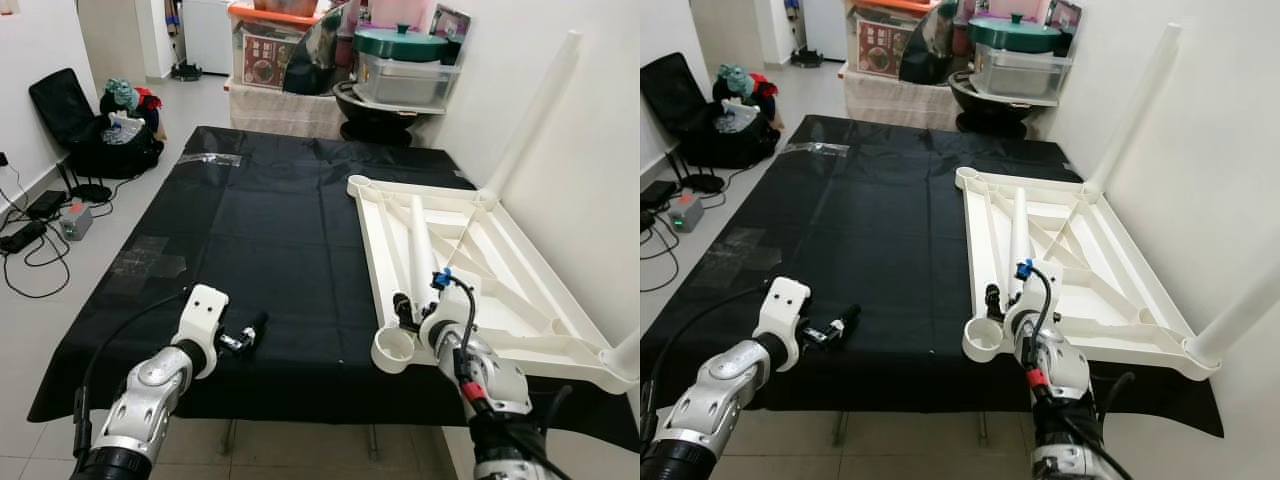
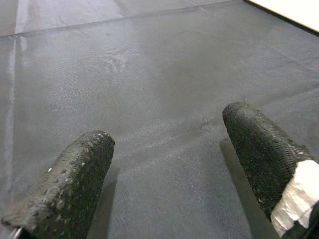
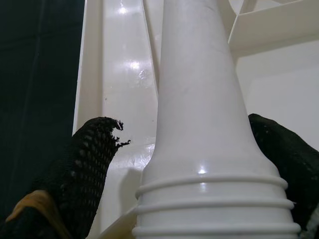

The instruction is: Building children table

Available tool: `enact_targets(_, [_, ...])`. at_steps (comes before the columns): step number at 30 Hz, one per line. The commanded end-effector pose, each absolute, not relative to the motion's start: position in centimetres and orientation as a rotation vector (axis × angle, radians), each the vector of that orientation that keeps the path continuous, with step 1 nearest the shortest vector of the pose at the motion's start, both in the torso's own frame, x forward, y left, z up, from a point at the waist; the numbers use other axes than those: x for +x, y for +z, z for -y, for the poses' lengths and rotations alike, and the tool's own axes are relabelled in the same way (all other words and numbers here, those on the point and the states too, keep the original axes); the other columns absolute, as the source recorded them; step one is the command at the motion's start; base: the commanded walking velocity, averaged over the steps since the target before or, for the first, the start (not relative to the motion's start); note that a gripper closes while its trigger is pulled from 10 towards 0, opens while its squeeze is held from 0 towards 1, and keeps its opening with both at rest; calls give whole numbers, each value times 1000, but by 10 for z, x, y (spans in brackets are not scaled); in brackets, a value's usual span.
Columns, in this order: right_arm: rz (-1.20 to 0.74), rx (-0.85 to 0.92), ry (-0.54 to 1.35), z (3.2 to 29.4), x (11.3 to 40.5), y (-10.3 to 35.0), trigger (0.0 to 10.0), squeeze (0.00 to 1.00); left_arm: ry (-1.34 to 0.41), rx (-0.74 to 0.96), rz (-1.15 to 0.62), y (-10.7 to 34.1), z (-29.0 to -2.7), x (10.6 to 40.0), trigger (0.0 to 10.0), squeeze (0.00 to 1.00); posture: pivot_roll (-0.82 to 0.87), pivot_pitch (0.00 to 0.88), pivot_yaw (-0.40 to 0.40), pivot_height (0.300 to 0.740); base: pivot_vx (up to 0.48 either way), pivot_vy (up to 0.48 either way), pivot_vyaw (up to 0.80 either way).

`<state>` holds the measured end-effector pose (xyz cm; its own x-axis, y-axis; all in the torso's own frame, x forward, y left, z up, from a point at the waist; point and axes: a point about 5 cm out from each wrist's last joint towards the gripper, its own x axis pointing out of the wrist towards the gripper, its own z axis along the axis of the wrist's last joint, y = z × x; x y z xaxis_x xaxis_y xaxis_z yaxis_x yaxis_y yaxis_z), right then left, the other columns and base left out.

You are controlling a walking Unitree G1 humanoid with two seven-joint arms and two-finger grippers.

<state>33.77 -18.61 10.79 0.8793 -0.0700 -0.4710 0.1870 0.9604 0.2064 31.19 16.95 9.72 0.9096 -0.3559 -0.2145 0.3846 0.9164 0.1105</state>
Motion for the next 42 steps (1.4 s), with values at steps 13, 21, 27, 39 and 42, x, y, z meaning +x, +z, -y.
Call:
enact_targets(13, [-598, 328, -87, 175, 325, 81, 0, 0, -382, 160, -210, 91, -167, 309, 10000, 0, 84, 0, -136, 740, 0, 0, 0])
enact_targets(21, [-550, 415, -56, 169, 328, 92, 0, 0, -384, 161, -207, 93, -166, 311, 10000, 0, 83, 0, -129, 740, 0, 0, 0])
enact_targets(27, [-379, 589, 101, 149, 340, 131, 0, 0, -383, 156, -197, 96, -167, 314, 10000, 0, 85, 0, -119, 740, 0, 0, 0])
enact_targets(39, [57, 582, 710, 111, 314, 202, 0, 0, -359, -196, -70, 133, -176, 329, 10000, 0, 99, 0, -118, 740, 0, 0, 0])
enact_targets(42, [57, 544, 702, 115, 313, 195, 0, 0, -386, -357, 6, 150, -177, 329, 10000, 0, 102, 0, -119, 740, 0, 0, 0])
